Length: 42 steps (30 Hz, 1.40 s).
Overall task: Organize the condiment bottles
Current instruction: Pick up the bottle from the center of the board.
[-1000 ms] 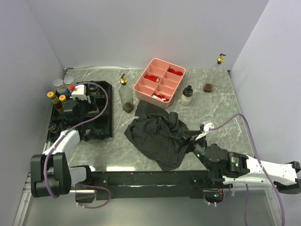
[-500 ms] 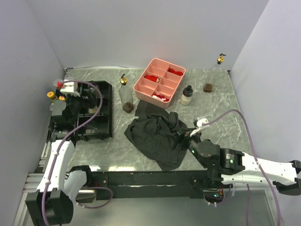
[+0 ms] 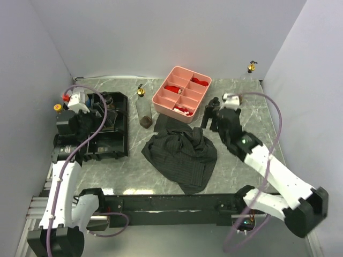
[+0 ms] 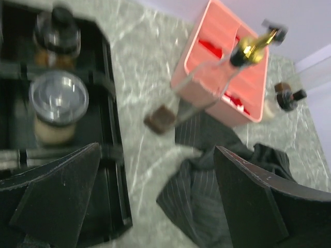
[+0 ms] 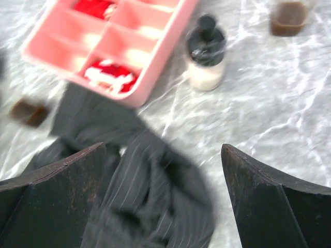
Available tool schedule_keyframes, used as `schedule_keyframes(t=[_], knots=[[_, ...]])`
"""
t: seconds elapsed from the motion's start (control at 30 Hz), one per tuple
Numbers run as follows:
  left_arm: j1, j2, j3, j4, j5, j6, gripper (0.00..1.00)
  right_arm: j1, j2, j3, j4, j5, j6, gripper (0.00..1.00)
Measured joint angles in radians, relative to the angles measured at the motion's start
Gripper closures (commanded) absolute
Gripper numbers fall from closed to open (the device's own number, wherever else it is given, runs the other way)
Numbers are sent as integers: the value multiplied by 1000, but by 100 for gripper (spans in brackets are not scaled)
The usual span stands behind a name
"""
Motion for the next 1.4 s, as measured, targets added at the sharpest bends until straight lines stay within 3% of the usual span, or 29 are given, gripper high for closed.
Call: schedule_keyframes(t=[0.27,0.53,0.8,0.93,1.17,1.4], knots=[[0,-76,-63,-128,-2,-25,4,-265,303,171,46,-117,-74,0],[0,-187,-96,-131,14,-45,4,-352,639,398,48,-223,-115,0],[0,-239,-119,-130,22,-48,4,-373,838,521,8,-210,-150,2],[0,-239,-119,-130,27,-48,4,-376,860,530,4,-212,-161,12],[0,-253,-119,-134,22,-48,4,-389,865,540,3,-230,-179,41],[0,-267,-119,-134,-4,-55,4,-388,832,522,-24,-227,-182,52]])
